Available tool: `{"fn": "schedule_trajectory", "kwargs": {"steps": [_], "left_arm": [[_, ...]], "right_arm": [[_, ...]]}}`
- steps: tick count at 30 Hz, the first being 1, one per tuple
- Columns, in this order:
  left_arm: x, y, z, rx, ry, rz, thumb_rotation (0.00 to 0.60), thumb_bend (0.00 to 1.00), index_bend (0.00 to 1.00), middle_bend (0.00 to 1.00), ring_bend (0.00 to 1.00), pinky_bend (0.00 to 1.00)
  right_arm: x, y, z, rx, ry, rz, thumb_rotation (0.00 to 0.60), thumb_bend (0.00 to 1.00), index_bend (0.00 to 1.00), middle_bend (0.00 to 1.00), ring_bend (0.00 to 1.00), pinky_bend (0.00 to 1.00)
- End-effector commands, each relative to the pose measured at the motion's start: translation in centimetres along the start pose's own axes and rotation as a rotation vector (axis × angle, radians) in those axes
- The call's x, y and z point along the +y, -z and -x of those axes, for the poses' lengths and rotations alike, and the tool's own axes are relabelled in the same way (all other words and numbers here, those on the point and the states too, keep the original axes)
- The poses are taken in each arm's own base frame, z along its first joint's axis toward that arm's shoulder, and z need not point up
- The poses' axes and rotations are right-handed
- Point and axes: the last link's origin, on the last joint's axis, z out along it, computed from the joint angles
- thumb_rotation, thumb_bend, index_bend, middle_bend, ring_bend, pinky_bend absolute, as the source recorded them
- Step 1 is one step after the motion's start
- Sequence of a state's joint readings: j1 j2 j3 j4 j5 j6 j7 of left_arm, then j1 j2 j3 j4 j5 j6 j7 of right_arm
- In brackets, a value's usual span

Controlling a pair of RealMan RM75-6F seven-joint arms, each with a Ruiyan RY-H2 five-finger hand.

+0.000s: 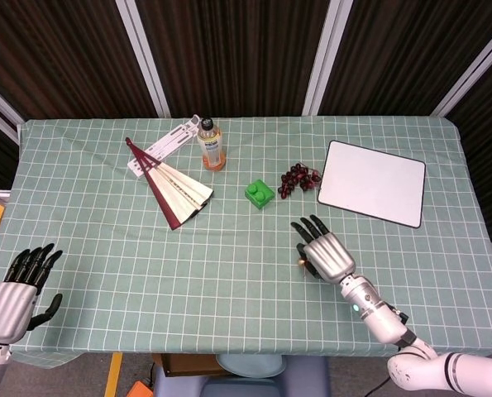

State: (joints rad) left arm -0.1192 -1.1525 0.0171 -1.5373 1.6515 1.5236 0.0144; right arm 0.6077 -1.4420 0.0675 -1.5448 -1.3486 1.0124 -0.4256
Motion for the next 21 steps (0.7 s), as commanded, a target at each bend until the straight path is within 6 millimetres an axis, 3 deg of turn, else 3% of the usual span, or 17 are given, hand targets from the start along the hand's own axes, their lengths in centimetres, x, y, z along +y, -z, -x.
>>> {"fn": "schedule_trajectory", "kwargs": {"steps": [1, 12, 21], "left_arm": [[0.0, 0.0, 0.0, -0.002, -0.001, 0.0, 0.6, 0.42, 0.02, 0.0, 0.0, 0.08], [-0.1, 0.0, 0.2, -0.014, 0.0, -0.005, 0.6, 0.42, 0.03, 0.0, 0.0, 0.08], [0.0, 0.2, 0.2, -0.019, -0.003, -0.006, 0.6, 0.42, 0.03, 0.0, 0.0, 0.08]], "right_arm": [[-0.2, -0.3, 0.7, -0.019, 0.001, -0.006, 0.6, 0.57, 0.8, 0.18, 0.0, 0.0], [-0.8, -0.9, 2.4, -0.057, 0.021, -0.013, 0.6, 0.57, 0.71, 0.18, 0.0, 0.0], [-0.5, -0.1, 2.5, -0.09, 0.038, 0.01, 0.6, 0.57, 0.47, 0.16, 0.0, 0.0]]}}
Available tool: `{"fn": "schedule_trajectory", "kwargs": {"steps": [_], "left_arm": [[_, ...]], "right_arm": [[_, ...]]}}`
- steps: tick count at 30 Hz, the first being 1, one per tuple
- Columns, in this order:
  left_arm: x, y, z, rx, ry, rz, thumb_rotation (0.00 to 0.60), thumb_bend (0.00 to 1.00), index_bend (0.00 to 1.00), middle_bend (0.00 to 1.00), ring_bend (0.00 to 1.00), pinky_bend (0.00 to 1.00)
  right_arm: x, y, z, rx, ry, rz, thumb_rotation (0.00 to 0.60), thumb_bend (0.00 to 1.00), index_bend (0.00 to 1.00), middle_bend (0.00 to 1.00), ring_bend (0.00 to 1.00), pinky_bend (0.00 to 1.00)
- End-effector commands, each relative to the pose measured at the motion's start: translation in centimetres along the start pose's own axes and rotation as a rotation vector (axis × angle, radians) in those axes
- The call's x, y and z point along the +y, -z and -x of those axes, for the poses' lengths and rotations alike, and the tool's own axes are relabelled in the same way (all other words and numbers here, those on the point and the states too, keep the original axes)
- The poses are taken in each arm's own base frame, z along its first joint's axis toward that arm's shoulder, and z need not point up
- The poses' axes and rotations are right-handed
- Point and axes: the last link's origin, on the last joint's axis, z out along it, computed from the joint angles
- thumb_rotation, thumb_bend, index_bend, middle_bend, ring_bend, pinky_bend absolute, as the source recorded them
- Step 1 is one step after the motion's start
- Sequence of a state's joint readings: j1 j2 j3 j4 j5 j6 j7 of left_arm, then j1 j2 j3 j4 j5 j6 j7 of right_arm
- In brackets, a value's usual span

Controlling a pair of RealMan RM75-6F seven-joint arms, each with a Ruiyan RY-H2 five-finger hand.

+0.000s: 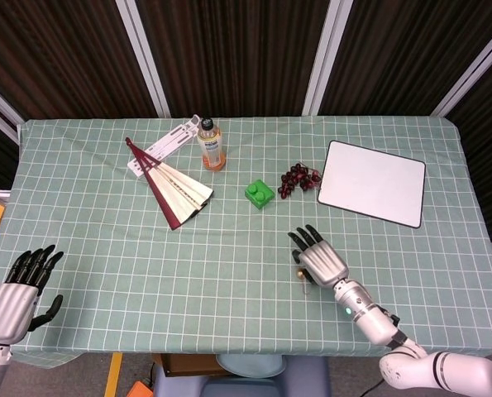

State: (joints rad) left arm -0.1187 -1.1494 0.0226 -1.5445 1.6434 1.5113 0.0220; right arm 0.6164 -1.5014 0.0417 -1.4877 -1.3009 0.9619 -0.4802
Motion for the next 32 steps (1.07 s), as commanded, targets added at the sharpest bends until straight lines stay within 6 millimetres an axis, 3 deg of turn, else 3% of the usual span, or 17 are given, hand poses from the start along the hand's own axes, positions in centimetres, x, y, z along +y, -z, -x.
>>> {"fn": "schedule_trajectory", "kwargs": {"steps": [1, 5, 7, 11, 13, 17, 21, 23, 27, 32], "left_arm": [[0.1, 0.0, 0.0, -0.002, -0.001, 0.004, 0.6, 0.42, 0.03, 0.0, 0.0, 0.08], [0.1, 0.2, -0.1, 0.004, 0.0, 0.005, 0.6, 0.42, 0.03, 0.0, 0.0, 0.08], [0.1, 0.3, -0.3, 0.01, -0.001, 0.004, 0.6, 0.42, 0.03, 0.0, 0.0, 0.08], [0.0, 0.4, -0.6, 0.028, 0.003, 0.001, 0.6, 0.42, 0.04, 0.0, 0.0, 0.08], [0.0, 0.4, -0.7, 0.045, 0.003, 0.0, 0.6, 0.42, 0.03, 0.0, 0.0, 0.08], [0.0, 0.6, -0.8, 0.078, 0.001, 0.004, 0.6, 0.42, 0.02, 0.0, 0.0, 0.07], [0.0, 0.8, -0.6, 0.068, -0.011, -0.004, 0.6, 0.42, 0.02, 0.0, 0.0, 0.05], [0.1, 0.8, -0.4, 0.047, -0.018, -0.011, 0.6, 0.42, 0.02, 0.0, 0.0, 0.06], [0.2, 0.8, -0.3, 0.034, -0.025, -0.013, 0.6, 0.42, 0.01, 0.0, 0.0, 0.06], [0.4, 0.8, -0.2, 0.019, -0.03, -0.016, 0.6, 0.42, 0.01, 0.0, 0.0, 0.06]], "right_arm": [[0.3, 0.5, 0.0, -0.009, 0.0, 0.014, 0.6, 0.57, 0.45, 0.15, 0.0, 0.0], [0.7, 1.7, -0.7, 0.01, -0.018, 0.025, 0.6, 0.57, 0.4, 0.13, 0.0, 0.0], [0.9, 2.7, -1.4, 0.033, -0.032, 0.03, 0.6, 0.57, 0.33, 0.11, 0.0, 0.0], [1.7, 6.4, -3.0, 0.094, -0.092, 0.044, 0.6, 0.56, 0.09, 0.05, 0.0, 0.0], [2.4, 8.3, -3.4, 0.139, -0.114, 0.06, 0.6, 0.54, 0.02, 0.03, 0.0, 0.0], [4.4, 13.8, -2.0, 0.225, -0.118, 0.16, 0.6, 0.42, 0.0, 0.0, 0.0, 0.0], [5.8, 18.0, 0.5, 0.281, -0.088, 0.266, 0.6, 0.39, 0.0, 0.0, 0.0, 0.0], [6.3, 18.9, 1.2, 0.25, -0.07, 0.275, 0.6, 0.39, 0.0, 0.0, 0.0, 0.0], [7.0, 19.4, 0.1, 0.325, -0.115, 0.302, 0.6, 0.39, 0.0, 0.0, 0.0, 0.0], [7.2, 19.6, 0.0, 0.322, -0.115, 0.311, 0.6, 0.39, 0.0, 0.0, 0.0, 0.0]]}}
